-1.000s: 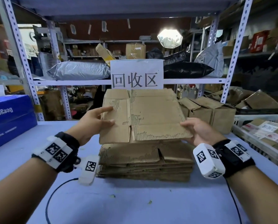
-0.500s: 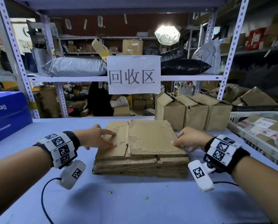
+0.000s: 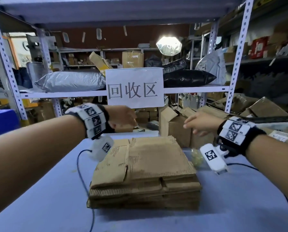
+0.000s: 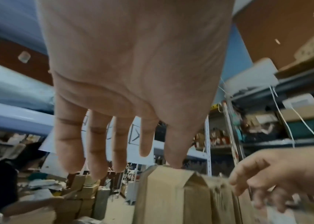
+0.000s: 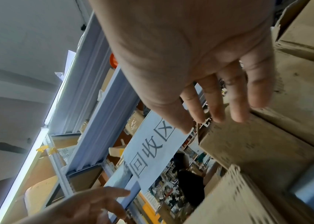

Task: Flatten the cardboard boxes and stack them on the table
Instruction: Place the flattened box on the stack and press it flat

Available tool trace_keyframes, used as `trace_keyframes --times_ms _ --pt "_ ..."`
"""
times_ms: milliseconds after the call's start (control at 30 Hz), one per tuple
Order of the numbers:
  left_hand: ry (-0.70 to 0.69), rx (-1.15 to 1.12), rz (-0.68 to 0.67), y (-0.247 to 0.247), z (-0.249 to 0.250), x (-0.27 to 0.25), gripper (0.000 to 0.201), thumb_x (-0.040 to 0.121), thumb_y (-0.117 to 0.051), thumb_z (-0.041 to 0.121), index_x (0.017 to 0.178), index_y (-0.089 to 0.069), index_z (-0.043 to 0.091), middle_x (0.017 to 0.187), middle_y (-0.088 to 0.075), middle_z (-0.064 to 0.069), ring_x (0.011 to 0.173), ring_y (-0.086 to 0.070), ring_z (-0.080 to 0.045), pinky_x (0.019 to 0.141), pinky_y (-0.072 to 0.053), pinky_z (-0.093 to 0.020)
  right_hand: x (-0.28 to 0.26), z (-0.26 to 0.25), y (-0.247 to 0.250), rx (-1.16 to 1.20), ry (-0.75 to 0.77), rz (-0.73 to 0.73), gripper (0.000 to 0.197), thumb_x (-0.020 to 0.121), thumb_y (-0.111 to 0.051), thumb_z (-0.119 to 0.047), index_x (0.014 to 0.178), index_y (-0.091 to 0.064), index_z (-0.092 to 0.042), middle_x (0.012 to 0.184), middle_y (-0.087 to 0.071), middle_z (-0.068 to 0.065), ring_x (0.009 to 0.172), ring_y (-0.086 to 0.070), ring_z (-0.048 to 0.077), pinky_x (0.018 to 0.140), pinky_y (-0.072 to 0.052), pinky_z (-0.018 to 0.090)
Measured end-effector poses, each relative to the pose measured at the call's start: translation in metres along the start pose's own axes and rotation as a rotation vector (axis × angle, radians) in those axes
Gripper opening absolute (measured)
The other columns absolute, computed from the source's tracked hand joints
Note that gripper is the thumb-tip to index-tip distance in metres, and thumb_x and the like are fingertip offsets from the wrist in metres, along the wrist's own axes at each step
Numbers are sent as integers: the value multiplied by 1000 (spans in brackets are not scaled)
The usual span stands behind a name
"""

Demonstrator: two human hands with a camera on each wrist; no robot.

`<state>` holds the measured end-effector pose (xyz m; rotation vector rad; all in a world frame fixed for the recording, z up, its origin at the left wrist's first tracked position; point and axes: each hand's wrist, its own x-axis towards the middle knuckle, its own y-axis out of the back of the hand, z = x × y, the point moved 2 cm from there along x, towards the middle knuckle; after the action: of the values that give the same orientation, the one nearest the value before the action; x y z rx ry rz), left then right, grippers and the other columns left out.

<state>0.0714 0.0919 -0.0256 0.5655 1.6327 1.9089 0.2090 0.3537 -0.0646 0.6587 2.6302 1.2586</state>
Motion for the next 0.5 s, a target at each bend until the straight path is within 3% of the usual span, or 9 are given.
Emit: trace_keyframes --times_ms 133,167,233,267,300,333,367,400,500 --pt "-57 -110 6 6 58 53 26 101 -60 38 113 -62 14 85 -61 -5 72 -59 -22 58 -54 -25 43 -6 12 -136 69 149 15 87 -68 -13 96 -76 -3 99 -73 15 95 -66 29 79 -54 34" --pt "-74 -99 2 3 72 66 23 101 -60 37 108 -59 16 88 -59 -8 76 -59 -25 59 -53 -24 54 -6 12 -175 62 153 12 85 -66 -12 79 -73 -5 81 -71 13 82 -65 28 69 -52 34" --pt "-100 -53 -2 -7 98 90 29 102 -59 39 115 -62 13 89 -52 -9 91 -64 -30 65 -51 -23 80 0 9 -227 17 127 29 83 -62 -16 56 -51 -15 56 -50 4 57 -46 23 52 -31 28" --pt "-113 -33 -3 -15 108 102 37 102 -58 40 121 -63 8 100 -68 -21 100 -65 -33 65 -50 -20 92 2 7 -253 3 118 31 83 -62 -21 57 -46 -17 58 -46 3 57 -42 22 52 -27 28" --pt "-110 -15 -1 -22 116 113 42 103 -56 41 123 -62 5 130 -41 3 105 -64 -33 66 -50 -19 103 5 6 -290 2 117 29 83 -62 -27 61 -47 -17 63 -48 5 60 -43 22 54 -28 28" --pt "-102 -22 13 -30 121 125 44 103 -56 43 122 -60 4 93 -49 -7 109 -64 -33 73 -51 -23 113 7 5 -334 2 116 28 84 -62 -35 67 -51 -16 69 -53 5 64 -48 22 56 -31 29" --pt "-75 -59 20 -37 123 136 50 103 -56 43 130 -58 1 124 -65 -19 115 -63 -33 83 -52 -29 122 10 4 -394 1 105 32 84 -62 -43 72 -55 -15 75 -58 6 67 -53 23 58 -37 28" --pt "-54 -95 20 -42 126 144 54 103 -57 42 138 -53 1 134 -61 -16 120 -61 -33 89 -50 -32 129 12 3 -450 -16 93 36 85 -61 -49 76 -60 -14 79 -62 7 69 -57 23 58 -41 27" --pt "14 -167 11 -48 133 156 60 103 -56 43 145 -43 2 133 -56 -11 99 -61 -28 85 -52 -31 146 20 3 -482 -58 103 31 91 -58 -42 88 -67 -13 78 -60 7 63 -53 19 51 -35 26"
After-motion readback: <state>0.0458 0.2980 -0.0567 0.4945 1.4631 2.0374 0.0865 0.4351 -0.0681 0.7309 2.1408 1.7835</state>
